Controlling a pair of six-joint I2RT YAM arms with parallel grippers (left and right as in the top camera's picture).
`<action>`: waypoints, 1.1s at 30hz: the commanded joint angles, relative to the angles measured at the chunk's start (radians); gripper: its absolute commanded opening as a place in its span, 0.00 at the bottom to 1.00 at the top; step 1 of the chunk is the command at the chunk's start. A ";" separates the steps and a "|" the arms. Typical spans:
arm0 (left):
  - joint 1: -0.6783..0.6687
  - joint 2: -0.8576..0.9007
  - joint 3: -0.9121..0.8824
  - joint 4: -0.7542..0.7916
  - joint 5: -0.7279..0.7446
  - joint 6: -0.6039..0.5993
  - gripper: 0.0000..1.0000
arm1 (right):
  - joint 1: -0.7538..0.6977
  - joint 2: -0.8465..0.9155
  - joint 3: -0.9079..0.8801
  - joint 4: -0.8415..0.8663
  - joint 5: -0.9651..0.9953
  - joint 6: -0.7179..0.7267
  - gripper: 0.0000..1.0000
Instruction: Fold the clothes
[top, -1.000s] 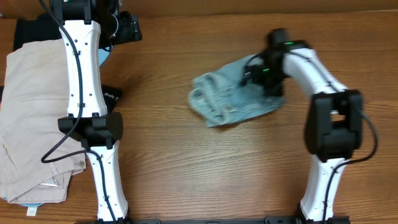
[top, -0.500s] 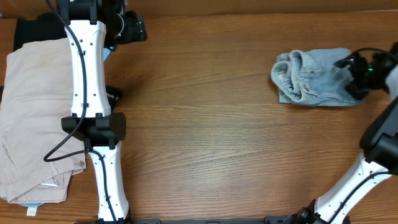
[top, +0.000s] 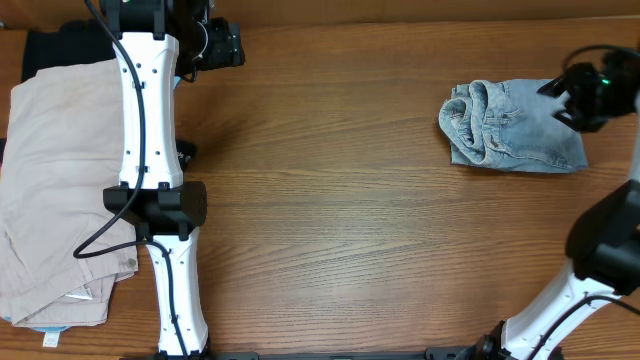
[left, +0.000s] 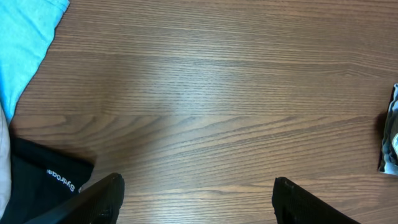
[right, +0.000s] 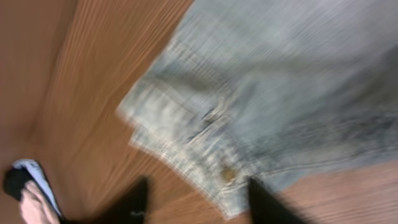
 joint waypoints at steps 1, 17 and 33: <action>-0.005 -0.025 0.017 0.004 -0.005 -0.006 0.79 | 0.106 -0.003 -0.009 -0.014 0.131 0.002 0.24; -0.005 -0.025 0.017 0.000 -0.005 -0.002 0.79 | 0.253 0.002 -0.264 0.479 0.392 0.154 0.04; -0.005 -0.024 0.017 0.000 -0.005 -0.002 0.79 | 0.224 -0.041 -0.235 0.460 0.167 0.150 0.04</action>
